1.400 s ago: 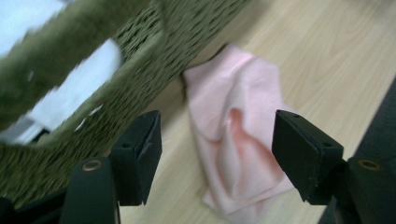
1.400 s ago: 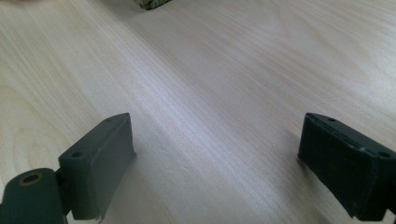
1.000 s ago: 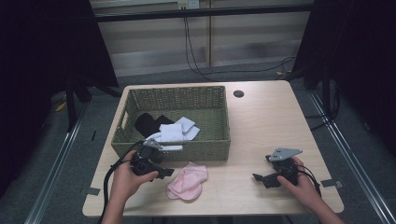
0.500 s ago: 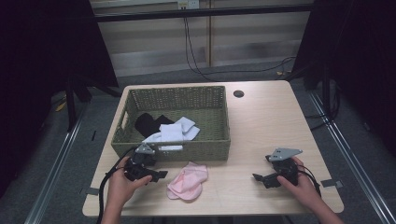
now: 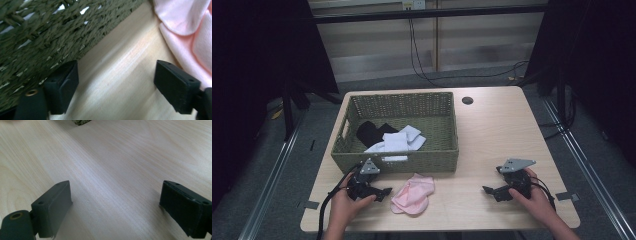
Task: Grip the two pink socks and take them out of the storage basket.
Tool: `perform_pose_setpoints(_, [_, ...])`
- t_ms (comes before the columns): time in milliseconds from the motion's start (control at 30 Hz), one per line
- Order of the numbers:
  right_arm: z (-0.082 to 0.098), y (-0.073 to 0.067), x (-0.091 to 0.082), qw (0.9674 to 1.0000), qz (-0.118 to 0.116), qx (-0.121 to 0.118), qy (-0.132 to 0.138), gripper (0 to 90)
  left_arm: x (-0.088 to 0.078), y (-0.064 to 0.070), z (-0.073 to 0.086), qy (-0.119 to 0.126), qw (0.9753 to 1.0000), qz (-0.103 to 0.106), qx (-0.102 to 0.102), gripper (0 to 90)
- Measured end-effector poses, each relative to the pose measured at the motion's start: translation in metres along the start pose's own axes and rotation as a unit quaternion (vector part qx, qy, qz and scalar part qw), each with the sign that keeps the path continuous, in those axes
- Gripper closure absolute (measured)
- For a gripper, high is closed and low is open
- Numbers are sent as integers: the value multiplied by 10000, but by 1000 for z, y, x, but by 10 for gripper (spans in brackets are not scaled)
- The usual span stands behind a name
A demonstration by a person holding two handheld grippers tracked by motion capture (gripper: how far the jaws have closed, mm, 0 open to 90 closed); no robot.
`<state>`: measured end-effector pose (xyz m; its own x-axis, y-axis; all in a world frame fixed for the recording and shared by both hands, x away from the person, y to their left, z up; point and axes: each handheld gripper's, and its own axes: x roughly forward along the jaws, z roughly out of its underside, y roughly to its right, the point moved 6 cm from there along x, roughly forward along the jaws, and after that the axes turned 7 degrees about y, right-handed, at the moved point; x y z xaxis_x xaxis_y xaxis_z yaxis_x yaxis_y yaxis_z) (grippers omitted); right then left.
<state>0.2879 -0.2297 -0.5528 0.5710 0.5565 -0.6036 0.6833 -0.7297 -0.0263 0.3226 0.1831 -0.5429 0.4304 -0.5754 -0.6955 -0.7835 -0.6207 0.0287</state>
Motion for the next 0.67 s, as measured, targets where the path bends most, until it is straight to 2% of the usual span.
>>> perform_pose_setpoints(233, [0,0,0,10000,1,-1,-1,96,1,0,5,505,9987,-68,-9,178])
perform_pose_setpoints(267, [0,0,0,10000,-1,0,0,97,1,-1,6,519,9986,-85,39,177])
perform_pose_setpoints(367, [0,0,0,10000,0,-1,0,96,2,0,5,575,9983,-88,17,171])
perform_pose_setpoints(400, [0,0,0,10000,1,7,-2,96,3,1,6,669,9977,-75,20,167])
perform_pose_setpoints(667, [0,0,0,10000,0,0,0,96,3,1,6,666,9977,-85,14,167])
